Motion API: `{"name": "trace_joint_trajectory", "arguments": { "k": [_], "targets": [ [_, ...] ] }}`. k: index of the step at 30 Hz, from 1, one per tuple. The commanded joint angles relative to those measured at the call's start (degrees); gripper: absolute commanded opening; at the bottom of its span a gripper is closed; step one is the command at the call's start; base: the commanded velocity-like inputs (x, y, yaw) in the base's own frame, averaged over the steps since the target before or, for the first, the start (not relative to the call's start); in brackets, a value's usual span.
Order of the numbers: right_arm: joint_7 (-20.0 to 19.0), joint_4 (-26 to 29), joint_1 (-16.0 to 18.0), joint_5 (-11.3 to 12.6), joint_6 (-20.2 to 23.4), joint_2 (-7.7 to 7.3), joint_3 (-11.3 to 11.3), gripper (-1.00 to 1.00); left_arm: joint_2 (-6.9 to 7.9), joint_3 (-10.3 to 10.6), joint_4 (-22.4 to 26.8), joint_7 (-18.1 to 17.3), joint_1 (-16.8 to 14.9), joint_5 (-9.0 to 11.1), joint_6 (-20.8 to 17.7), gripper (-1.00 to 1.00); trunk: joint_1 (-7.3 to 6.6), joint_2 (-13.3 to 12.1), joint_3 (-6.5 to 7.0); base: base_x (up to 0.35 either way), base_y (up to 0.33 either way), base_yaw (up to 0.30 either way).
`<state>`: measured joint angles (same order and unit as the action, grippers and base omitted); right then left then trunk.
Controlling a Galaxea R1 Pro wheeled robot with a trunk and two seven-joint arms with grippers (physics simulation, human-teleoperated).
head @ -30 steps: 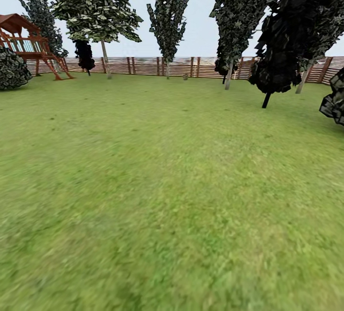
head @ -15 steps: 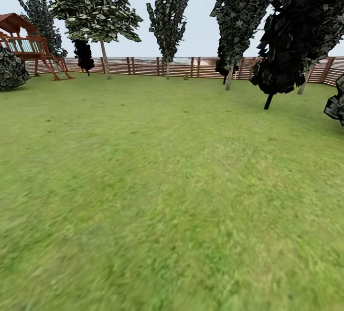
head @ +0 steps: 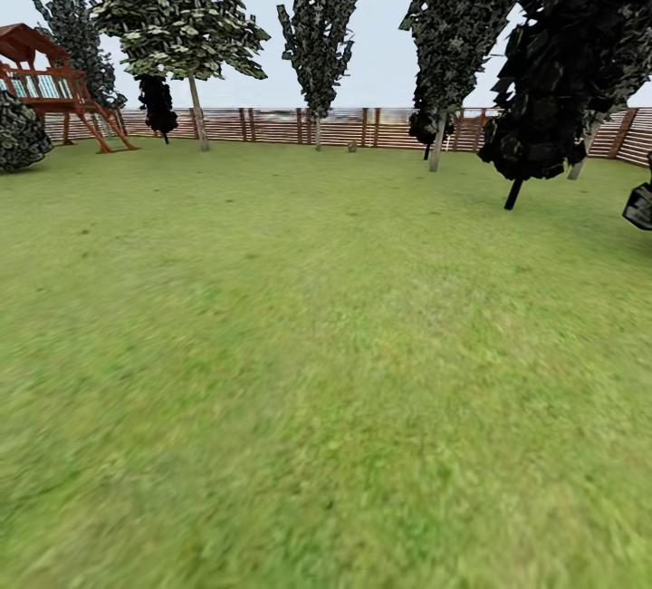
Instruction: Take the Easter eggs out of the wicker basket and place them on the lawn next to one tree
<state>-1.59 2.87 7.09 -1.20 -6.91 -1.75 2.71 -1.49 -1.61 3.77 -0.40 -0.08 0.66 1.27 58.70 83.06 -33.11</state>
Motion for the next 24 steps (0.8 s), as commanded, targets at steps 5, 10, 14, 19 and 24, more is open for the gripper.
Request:
{"name": "trace_joint_trajectory", "arguments": {
  "k": [5,10,14,19,24],
  "targets": [
    [-0.1,-0.1,0.0,-0.1,-0.2,-0.01,0.3,1.00,-0.01,-0.2,0.0,0.0,0.0,0.1,0.1,1.00,0.03,0.0,-0.05,0.332,0.000,0.000],
    [-0.2,-0.1,0.0,-0.1,-0.2,0.01,0.3,1.00,-0.01,-0.2,0.0,0.0,0.0,0.0,0.1,1.00,0.03,0.0,-0.05,0.332,0.000,0.000],
    [-0.1,-0.1,0.0,-0.1,-0.2,0.01,0.3,1.00,-0.01,-0.2,0.0,0.0,0.0,0.1,0.1,1.00,0.03,0.0,-0.05,0.332,0.000,0.000],
    [-0.2,-0.1,0.0,-0.1,-0.2,0.03,0.3,1.00,-0.01,-0.1,0.0,0.0,0.0,0.0,0.1,1.00,0.03,0.0,-0.05,0.332,0.000,0.000],
    [-0.2,-0.1,0.0,-0.1,-0.2,0.04,0.3,1.00,-0.01,-0.2,0.0,0.0,0.0,0.1,0.1,1.00,0.03,0.0,-0.05,0.332,0.000,0.000]
  ]
}}
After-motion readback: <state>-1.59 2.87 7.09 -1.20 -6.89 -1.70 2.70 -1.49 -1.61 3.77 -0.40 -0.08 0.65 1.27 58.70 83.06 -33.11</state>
